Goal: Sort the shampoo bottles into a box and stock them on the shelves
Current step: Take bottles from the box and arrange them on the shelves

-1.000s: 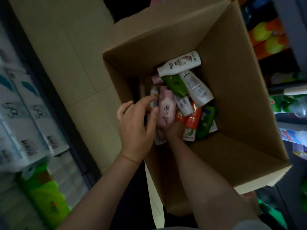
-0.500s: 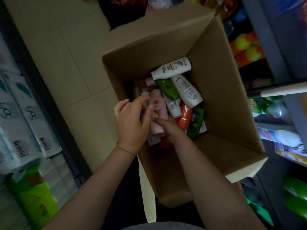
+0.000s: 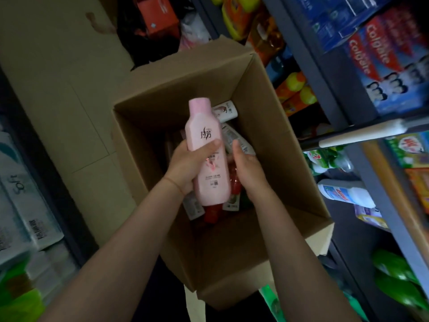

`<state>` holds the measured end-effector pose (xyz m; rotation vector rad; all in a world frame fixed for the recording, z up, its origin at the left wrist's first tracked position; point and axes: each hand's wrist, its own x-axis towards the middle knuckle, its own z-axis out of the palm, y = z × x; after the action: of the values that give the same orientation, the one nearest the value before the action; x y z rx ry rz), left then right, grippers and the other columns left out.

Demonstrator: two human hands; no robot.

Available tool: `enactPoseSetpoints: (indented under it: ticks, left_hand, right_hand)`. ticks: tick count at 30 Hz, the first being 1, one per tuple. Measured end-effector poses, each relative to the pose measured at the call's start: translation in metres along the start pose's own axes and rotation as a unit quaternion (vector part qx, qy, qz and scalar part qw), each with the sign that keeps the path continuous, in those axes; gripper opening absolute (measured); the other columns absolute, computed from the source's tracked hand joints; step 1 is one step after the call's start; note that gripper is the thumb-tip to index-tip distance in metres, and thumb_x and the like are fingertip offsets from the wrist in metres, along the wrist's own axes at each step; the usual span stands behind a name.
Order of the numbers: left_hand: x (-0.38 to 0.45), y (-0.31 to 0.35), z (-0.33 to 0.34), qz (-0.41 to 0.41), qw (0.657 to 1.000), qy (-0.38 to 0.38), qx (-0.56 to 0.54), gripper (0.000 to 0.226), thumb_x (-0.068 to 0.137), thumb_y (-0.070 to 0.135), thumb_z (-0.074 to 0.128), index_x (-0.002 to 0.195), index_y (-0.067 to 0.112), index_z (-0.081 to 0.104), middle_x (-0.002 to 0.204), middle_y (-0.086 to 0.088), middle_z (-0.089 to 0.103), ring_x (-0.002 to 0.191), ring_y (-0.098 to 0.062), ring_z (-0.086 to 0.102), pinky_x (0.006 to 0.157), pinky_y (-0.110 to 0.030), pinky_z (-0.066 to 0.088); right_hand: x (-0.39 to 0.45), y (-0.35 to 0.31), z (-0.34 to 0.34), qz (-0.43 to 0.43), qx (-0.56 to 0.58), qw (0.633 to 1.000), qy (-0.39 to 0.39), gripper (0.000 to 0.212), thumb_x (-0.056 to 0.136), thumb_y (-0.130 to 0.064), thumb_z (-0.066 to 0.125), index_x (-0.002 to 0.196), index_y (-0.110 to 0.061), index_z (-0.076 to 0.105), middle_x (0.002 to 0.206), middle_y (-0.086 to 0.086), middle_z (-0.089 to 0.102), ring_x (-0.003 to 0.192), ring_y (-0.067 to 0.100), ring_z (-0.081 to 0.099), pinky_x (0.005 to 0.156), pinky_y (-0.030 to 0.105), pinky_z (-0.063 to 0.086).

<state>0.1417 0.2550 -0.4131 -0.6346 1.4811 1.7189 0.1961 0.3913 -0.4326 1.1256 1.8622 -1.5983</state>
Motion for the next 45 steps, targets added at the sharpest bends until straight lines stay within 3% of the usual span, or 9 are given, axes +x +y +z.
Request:
enactPoseSetpoints:
  ticks: [3, 9, 15, 22, 25, 28, 37, 41, 45]
  left_hand:
    - [0.017, -0.012, -0.003, -0.028, 0.999, 0.023, 0.017, 0.039, 0.083, 0.021, 0.079, 0.119, 0.016, 0.065, 0.103, -0.009, 0.076, 0.091, -0.026, 0.074, 0.073, -0.043, 0.062]
    - [0.031, -0.032, -0.012, -0.066, 0.996, 0.053, 0.019, 0.035, 0.085, 0.024, 0.077, 0.118, 0.017, 0.065, 0.107, -0.01, 0.074, 0.094, -0.026, 0.073, 0.076, -0.043, 0.061]
    - [0.037, -0.036, -0.015, -0.064, 0.996, 0.054, 0.007, 0.033, 0.087, 0.022, 0.075, 0.118, 0.015, 0.066, 0.106, -0.011, 0.075, 0.092, -0.027, 0.074, 0.078, -0.044, 0.062]
    - [0.035, -0.036, -0.018, -0.053, 0.997, 0.057, -0.004, 0.033, 0.086, 0.025, 0.076, 0.116, 0.016, 0.066, 0.104, -0.011, 0.075, 0.088, -0.024, 0.074, 0.071, -0.038, 0.062]
    - [0.03, -0.032, -0.018, -0.037, 0.997, 0.069, 0.002, 0.027, 0.088, 0.035, 0.072, 0.111, 0.022, 0.065, 0.101, -0.006, 0.075, 0.084, -0.019, 0.075, 0.069, -0.034, 0.06]
    - [0.02, -0.023, -0.017, -0.024, 0.996, 0.08, 0.005, 0.03, 0.089, 0.045, 0.068, 0.11, 0.025, 0.066, 0.095, -0.004, 0.077, 0.083, -0.02, 0.075, 0.07, -0.036, 0.06]
    - [-0.068, 0.026, 0.014, 0.051, 0.998, -0.033, 0.001, 0.053, 0.086, 0.05, 0.069, 0.129, 0.021, 0.059, 0.11, -0.007, 0.075, 0.098, -0.026, 0.073, 0.084, -0.046, 0.06]
    - [-0.127, 0.045, 0.036, 0.109, 0.99, -0.087, 0.017, 0.053, 0.074, 0.037, 0.078, 0.122, 0.021, 0.061, 0.109, -0.006, 0.075, 0.097, -0.024, 0.074, 0.079, -0.041, 0.06]
    - [-0.177, 0.061, 0.068, 0.147, 0.984, -0.097, 0.041, 0.067, 0.065, 0.042, 0.086, 0.124, 0.023, 0.059, 0.108, -0.004, 0.076, 0.097, -0.024, 0.074, 0.084, -0.046, 0.06]
  right_hand:
    - [0.052, 0.012, -0.006, -0.053, -0.126, 0.986, 0.097, 0.023, 0.098, -0.036, 0.055, 0.111, -0.02, 0.065, 0.115, 0.002, 0.065, 0.105, 0.023, 0.063, 0.089, 0.041, 0.054]
    - [0.134, 0.059, 0.004, -0.088, -0.37, 0.92, 0.091, 0.071, 0.088, -0.018, 0.067, 0.15, -0.014, 0.033, 0.156, 0.015, 0.032, 0.14, 0.033, 0.033, 0.117, 0.047, 0.03]
    - [0.155, 0.073, 0.012, -0.054, -0.5, 0.858, 0.101, 0.09, 0.087, -0.021, 0.069, 0.156, -0.014, 0.012, 0.149, 0.021, 0.033, 0.132, 0.036, 0.036, 0.11, 0.044, 0.032]
    - [0.122, 0.053, 0.02, 0.096, -0.127, 0.985, 0.067, 0.06, 0.08, -0.031, 0.075, 0.133, -0.018, 0.051, 0.127, 0.007, 0.062, 0.106, 0.028, 0.063, 0.085, 0.037, 0.055]
    - [0.067, 0.041, 0.011, 0.152, 0.107, 0.983, -0.008, 0.049, 0.081, -0.022, 0.075, 0.126, -0.018, 0.055, 0.114, 0.009, 0.067, 0.1, 0.027, 0.066, 0.078, 0.036, 0.056]
    - [0.003, 0.034, -0.006, 0.123, 0.211, 0.968, -0.066, 0.056, 0.082, -0.015, 0.076, 0.129, -0.03, 0.05, 0.12, 0.007, 0.064, 0.11, 0.028, 0.063, 0.092, 0.047, 0.055]
    - [-0.114, -0.033, -0.05, -0.042, 0.115, 0.986, -0.11, 0.055, 0.069, -0.034, 0.086, 0.12, -0.027, 0.064, 0.107, 0.0, 0.075, 0.099, 0.021, 0.073, 0.084, 0.045, 0.058]
    - [-0.162, -0.065, -0.065, -0.123, 0.078, 0.987, -0.072, 0.033, 0.084, -0.037, 0.074, 0.115, -0.03, 0.064, 0.092, -0.012, 0.076, 0.083, 0.005, 0.073, 0.066, 0.02, 0.055]
    - [-0.205, -0.082, -0.093, -0.197, 0.052, 0.979, -0.001, 0.044, 0.075, -0.053, 0.079, 0.112, -0.042, 0.057, 0.098, -0.016, 0.073, 0.084, -0.002, 0.07, 0.072, 0.022, 0.057]
